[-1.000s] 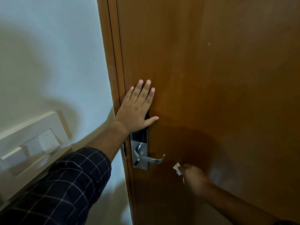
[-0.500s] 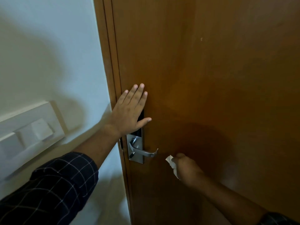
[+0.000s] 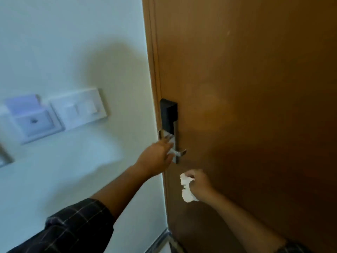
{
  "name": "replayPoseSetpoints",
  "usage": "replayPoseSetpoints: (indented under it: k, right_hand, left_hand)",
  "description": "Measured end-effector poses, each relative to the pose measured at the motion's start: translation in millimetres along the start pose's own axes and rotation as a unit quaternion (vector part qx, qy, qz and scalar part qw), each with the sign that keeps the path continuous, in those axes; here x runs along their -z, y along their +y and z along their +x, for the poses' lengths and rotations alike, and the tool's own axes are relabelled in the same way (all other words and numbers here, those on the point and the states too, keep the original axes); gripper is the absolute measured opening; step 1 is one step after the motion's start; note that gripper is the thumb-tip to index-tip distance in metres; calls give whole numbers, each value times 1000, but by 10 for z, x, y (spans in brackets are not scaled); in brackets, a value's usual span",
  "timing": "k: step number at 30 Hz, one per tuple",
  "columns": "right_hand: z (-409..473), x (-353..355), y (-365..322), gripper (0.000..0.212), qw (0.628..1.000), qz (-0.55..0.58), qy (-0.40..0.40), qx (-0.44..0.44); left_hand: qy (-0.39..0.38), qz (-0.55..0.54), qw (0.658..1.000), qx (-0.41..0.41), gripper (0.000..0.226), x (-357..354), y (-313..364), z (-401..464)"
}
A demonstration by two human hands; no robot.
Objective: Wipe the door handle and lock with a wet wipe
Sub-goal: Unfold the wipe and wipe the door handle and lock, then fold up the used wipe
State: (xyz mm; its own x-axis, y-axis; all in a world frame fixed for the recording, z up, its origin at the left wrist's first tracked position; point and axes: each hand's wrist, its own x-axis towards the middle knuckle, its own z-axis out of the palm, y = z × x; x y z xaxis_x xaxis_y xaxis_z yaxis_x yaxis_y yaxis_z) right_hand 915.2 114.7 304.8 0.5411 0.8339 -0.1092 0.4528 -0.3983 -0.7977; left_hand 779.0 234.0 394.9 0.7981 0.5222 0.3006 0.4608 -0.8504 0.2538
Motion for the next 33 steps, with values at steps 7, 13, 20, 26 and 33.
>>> replayPoseSetpoints:
  k: [7,13,20,26,33]
  right_hand:
    - [-692,-358,-349,23,924,365,-112,-26]
    - [-1118,-956,-382,7,928,322,-183,-30]
    - [-1875,-1526,-365,21,950,205,-229,59]
    - [-2719,-2250,-406,25,964,213,-148,55]
    - [-3922,-3248,-518,8,943,293,-155,-36]
  left_hand:
    - [-46,-299,932,199,50,-341,329,-1620]
    - [81,-408,821,391,8,-168,276,-2409]
    - [155,-436,719,519,15,-42,136,-3277]
    - [125,-607,603,503,10,-9,-62,-4259]
    - [-40,-436,801,409,20,123,-647,-5696]
